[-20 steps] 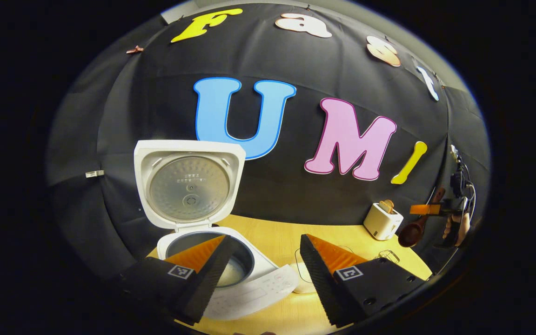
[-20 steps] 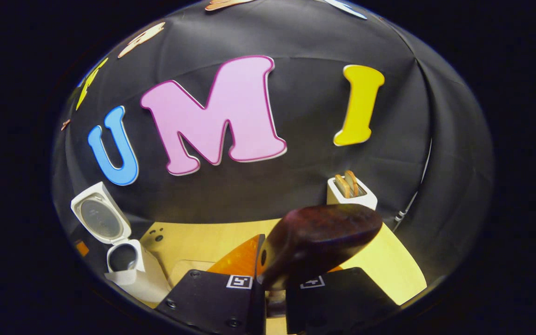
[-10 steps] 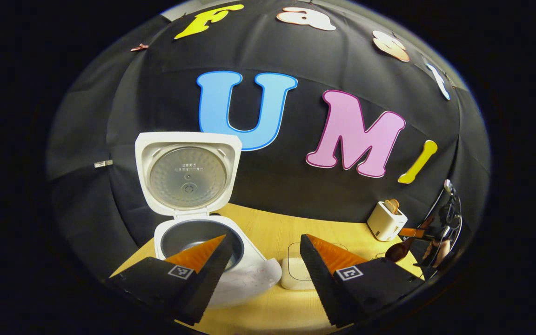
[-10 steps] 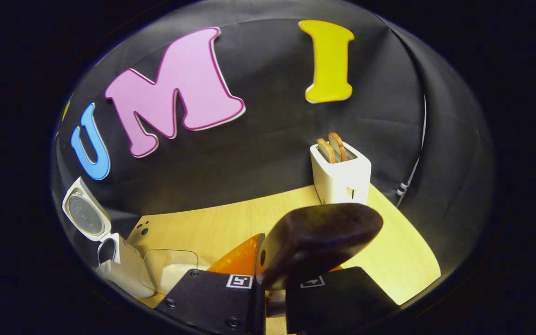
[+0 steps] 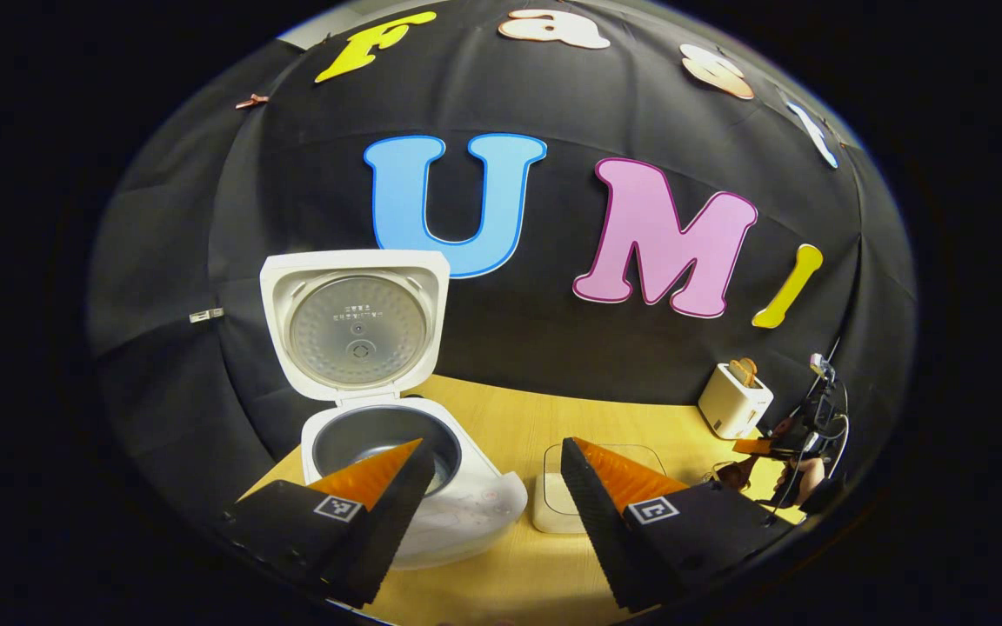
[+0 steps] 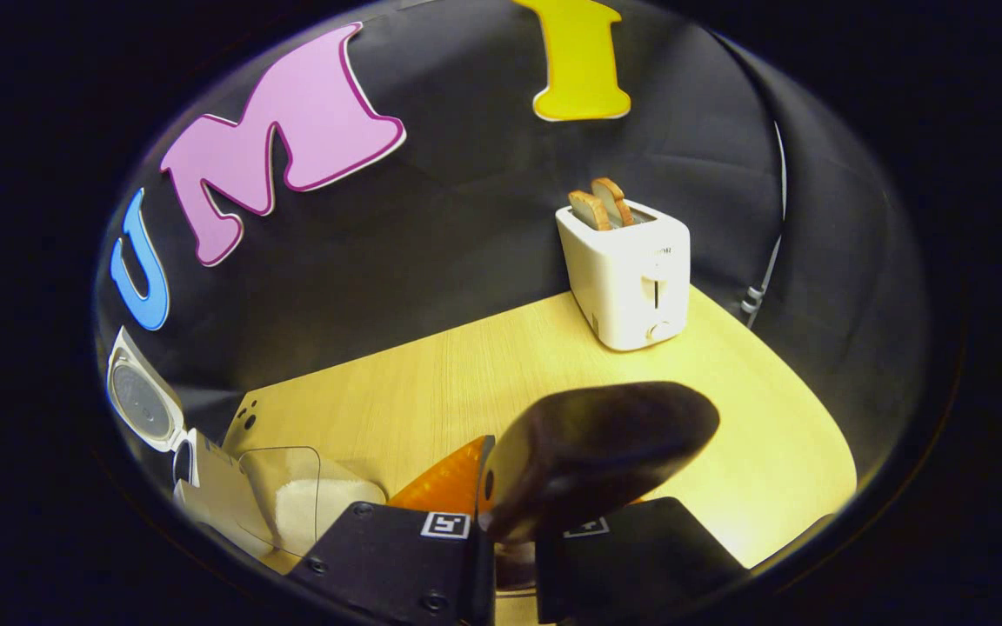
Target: Close the left gripper, press the button to open the rice cooker; take a wooden spoon from the chopstick holder with the right hand, scoop a spoonful of rice and pour it into the rice cooker, then put the wooden spoon back into the chopstick holder.
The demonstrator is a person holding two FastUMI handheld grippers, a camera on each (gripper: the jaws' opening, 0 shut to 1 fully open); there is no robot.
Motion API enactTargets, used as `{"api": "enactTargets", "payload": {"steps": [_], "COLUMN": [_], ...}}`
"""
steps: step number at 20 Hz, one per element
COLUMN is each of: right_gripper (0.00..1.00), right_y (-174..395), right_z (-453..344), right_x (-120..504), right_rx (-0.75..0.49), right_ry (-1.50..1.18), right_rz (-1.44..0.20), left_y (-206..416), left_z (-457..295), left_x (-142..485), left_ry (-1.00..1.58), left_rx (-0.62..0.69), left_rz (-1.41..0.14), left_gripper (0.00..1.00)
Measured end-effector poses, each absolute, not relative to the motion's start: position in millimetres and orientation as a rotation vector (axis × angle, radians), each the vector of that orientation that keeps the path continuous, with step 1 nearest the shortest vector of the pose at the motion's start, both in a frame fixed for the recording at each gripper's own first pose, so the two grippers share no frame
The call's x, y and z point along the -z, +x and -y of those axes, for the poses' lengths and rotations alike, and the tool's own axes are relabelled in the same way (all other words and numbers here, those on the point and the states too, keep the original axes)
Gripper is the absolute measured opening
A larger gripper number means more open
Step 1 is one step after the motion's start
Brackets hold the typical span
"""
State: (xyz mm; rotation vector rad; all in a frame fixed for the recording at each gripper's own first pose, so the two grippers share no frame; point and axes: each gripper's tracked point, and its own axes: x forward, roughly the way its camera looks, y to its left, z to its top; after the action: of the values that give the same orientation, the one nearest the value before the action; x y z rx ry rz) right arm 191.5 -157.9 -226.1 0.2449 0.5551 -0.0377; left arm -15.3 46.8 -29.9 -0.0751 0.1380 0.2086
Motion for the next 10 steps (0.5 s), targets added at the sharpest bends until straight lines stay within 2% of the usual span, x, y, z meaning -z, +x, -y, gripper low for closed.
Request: {"api": "enactTargets", "payload": {"steps": [1,2,3,4,5,6,8,10], "right_gripper": [0.08,0.12,0.34,0.24,0.41,0.54,0.54,0.62], "right_y": [192.2,191.0,189.0,188.2,186.4,185.3,178.8,172.7], "right_z": [158.3,159.9,161.2,161.6,161.0,163.0,167.2,169.5], "right_x": [226.8,224.1,219.8,217.0,212.9,212.2,206.9,203.5], "right_rx": [0.042,0.052,0.063,0.069,0.07,0.076,0.091,0.105], "right_ry": [0.24,0.23,0.221,0.217,0.22,0.217,0.211,0.218], "right_rz": [-0.554,-0.548,-0.538,-0.532,-0.526,-0.521,-0.518,-0.52], "left_y": [-16.4,-16.1,-16.0,-15.5,-14.3,-13.9,-13.5,-12.1], "left_z": [-46.8,-46.2,-46.5,-47.9,-49.8,-50.8,-54.8,-62.1], "left_x": [28.6,26.3,23.3,21.8,18.9,16.5,10.1,0.9], "left_ry": [-0.083,-0.088,-0.09,-0.088,-0.086,-0.085,-0.078,-0.064], "left_rx": [-0.209,-0.207,-0.207,-0.208,-0.21,-0.208,-0.21,-0.217], "left_rz": [-0.135,-0.129,-0.124,-0.118,-0.112,-0.104,-0.087,-0.066], "left_gripper": [0.95,0.95,0.95,0.95,0.95,0.95,0.95,0.95]}}
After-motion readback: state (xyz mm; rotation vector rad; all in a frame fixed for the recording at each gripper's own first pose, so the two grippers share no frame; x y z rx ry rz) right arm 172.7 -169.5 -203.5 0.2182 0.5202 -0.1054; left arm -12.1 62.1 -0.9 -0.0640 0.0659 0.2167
